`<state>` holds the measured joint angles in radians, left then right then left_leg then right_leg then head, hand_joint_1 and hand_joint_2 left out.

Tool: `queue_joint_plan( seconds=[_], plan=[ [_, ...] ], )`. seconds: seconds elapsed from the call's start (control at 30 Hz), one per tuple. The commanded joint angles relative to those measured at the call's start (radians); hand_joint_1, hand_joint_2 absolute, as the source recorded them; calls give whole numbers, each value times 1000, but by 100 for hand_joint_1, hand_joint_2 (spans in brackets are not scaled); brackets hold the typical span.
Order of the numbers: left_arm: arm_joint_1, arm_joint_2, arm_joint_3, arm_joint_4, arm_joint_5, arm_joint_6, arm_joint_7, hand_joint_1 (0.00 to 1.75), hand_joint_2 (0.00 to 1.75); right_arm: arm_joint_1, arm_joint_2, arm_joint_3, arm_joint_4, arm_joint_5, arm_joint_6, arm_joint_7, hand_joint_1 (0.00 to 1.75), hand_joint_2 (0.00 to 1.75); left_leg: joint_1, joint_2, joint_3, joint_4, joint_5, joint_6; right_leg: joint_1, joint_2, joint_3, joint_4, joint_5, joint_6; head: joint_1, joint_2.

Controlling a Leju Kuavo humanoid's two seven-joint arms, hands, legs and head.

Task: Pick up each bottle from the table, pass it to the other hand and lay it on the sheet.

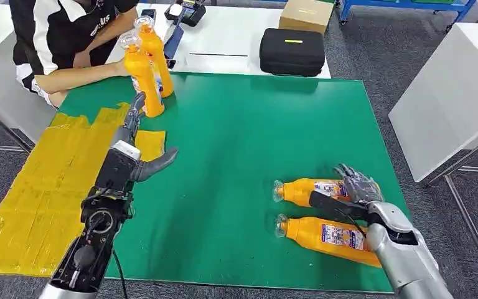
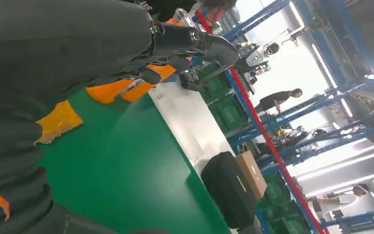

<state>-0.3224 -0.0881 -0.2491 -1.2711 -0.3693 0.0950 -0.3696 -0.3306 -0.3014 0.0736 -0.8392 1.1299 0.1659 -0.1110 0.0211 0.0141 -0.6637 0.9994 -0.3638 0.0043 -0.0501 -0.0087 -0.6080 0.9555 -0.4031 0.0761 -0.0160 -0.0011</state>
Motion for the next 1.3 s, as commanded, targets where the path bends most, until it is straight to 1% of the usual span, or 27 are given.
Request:
queue_joint_plan(
  seconds=[0.03,0.07,0.1,0.13,0.17,0.27,0.37,0.4,0.43,0.53,0.57,0.6,0.63,0.67,0.73,0.77,0.8,0.9,0.93,1.0,1.07,1.1,1.17,1.2,1.23,1.27,1.3],
  plan=[
    [-39,9,-27,85,-2,-6,9,0,175,-97,78,2,251,25,-58,10,150,175,1,0,6,-1,-2,0,2,1,5,-1,-1,-6,0,0],
    [-39,9,-27,85,-2,-6,9,0,175,-97,78,2,251,25,-58,10,150,175,1,0,4,0,-1,0,2,1,4,-1,0,-4,0,0],
    [-39,9,-27,85,-2,-6,9,0,175,-97,78,2,251,25,-58,10,150,175,1,0,7,0,-2,1,2,1,6,-1,-1,-7,0,0],
    [-39,9,-27,85,-2,-6,9,0,175,-97,78,2,251,25,-58,10,150,175,1,0,4,-1,-1,1,2,1,4,-1,0,-5,0,0],
    [-38,10,-27,85,-2,-6,8,0,175,-95,79,2,253,25,-58,10,175,175,0,0,4,-1,0,1,1,0,4,-1,0,-4,0,0],
    [-43,9,-26,99,-2,-9,8,0,175,-95,77,4,273,26,-59,9,175,175,1,-1,6,-1,-1,1,2,0,6,-1,-1,-5,0,0],
    [-41,4,-20,109,-1,-12,9,0,175,-108,86,5,285,36,-99,3,175,175,1,-1,4,-1,0,1,2,0,5,-1,0,-4,0,0],
    [-31,3,-14,100,-2,-10,11,0,175,-113,92,0,271,37,-142,4,175,175,1,-1,7,0,-2,1,2,0,7,-1,-1,-6,0,0],
    [-24,3,-11,91,-3,-10,11,0,175,-116,99,-9,259,34,-176,9,175,175,1,-1,5,-1,-1,1,1,0,6,-1,-1,-5,0,0],
    [-22,4,-11,90,-3,-10,11,0,175,-124,103,-8,256,34,-174,9,175,175,1,1,5,0,-1,1,1,2,5,0,0,-5,0,0],
    [-19,4,-9,84,-5,-9,13,0,175,-121,104,-11,247,34,-181,13,175,175,0,0,2,-1,0,1,1,1,3,-1,1,-3,0,0],
    [-15,4,-6,78,-6,-8,14,0,175,-117,116,-32,225,22,-232,15,175,175,1,1,5,0,-1,1,1,2,5,0,0,-5,0,0],
    [-5,3,2,64,-9,-8,18,0,175,-111,141,-78,180,-7,-318,13,175,175,1,1,3,0,-1,1,1,2,3,0,0,-4,0,0],
    [3,2,5,52,-11,-8,22,0,175,-109,159,-101,138,-22,-343,15,175,175,0,1,6,0,-2,1,1,3,5,0,-1,-6,0,0],
    [15,2,12,35,-15,-10,25,0,175,-83,216,-178,-5,-113,-431,-13,175,175,0,3,2,0,-1,0,1,4,1,0,1,-4,0,0],
    [19,1,12,31,-15,-11,25,0,175,-69,230,-187,-60,-128,-444,-12,175,175,0,4,2,0,-1,0,0,5,1,1,0,-5,0,0],
    [20,-1,11,29,-15,-12,25,0,175,-52,253,-203,-133,-182,-497,-61,175,175,0,5,3,1,-3,0,0,6,2,2,-1,-6,0,0],
    [20,-3,8,28,-15,-13,25,0,175,-46,255,-197,-148,-180,-493,-58,175,175,0,1,-1,0,0,0,1,2,0,1,0,-3,0,0],
    [20,-2,8,28,-15,-13,25,0,175,-40,253,-195,-157,-183,-490,-56,175,175,0,1,2,1,-2,0,1,3,2,2,-2,-6,0,0],
    [19,-2,7,30,-15,-14,25,0,175,-38,252,-196,-156,-187,-489,-56,175,175,1,0,3,1,-3,0,1,1,4,2,-3,-6,0,0],
    [18,-1,7,31,-15,-14,25,0,175,-38,249,-196,-149,-192,-493,-59,175,175,0,0,-2,0,1,0,0,0,0,0,-1,-2,0,0],
    [20,-1,5,29,-15,-16,25,0,175,-32,276,-228,-178,-277,-567,-145,175,175,0,0,2,1,-2,0,1,1,3,1,-3,-5,0,0],
    [21,-2,3,30,-7,-17,22,0,175,-15,306,-231,-243,-399,-635,-223,175,175,0,0,-2,0,0,0,1,1,-1,1,-1,-3,0,0],
    [20,-3,1,33,0,-18,20,0,175,-10,320,-230,-268,-447,-653,-252,175,175,0,1,0,1,-1,0,0,2,1,2,-2,-5,0,0],
    [16,-1,-4,39,7,-17,17,0,175,-1,334,-218,-298,-501,-682,-287,175,175,0,1,-3,0,0,0,0,1,-1,1,0,-3,0,0],
    [13,0,-9,46,12,-17,15,0,175,5,342,-203,-316,-545,-692,-307,175,175,0,1,0,1,-2,0,1,2,1,2,-2,-6,0,0],
    [9,1,-13,53,17,-17,13,0,175,7,351,-190,-327,-577,-698,-325,175,175,0,1,-1,0,-1,0,1,1,0,1,-1,-4,0,0]
  ],
)
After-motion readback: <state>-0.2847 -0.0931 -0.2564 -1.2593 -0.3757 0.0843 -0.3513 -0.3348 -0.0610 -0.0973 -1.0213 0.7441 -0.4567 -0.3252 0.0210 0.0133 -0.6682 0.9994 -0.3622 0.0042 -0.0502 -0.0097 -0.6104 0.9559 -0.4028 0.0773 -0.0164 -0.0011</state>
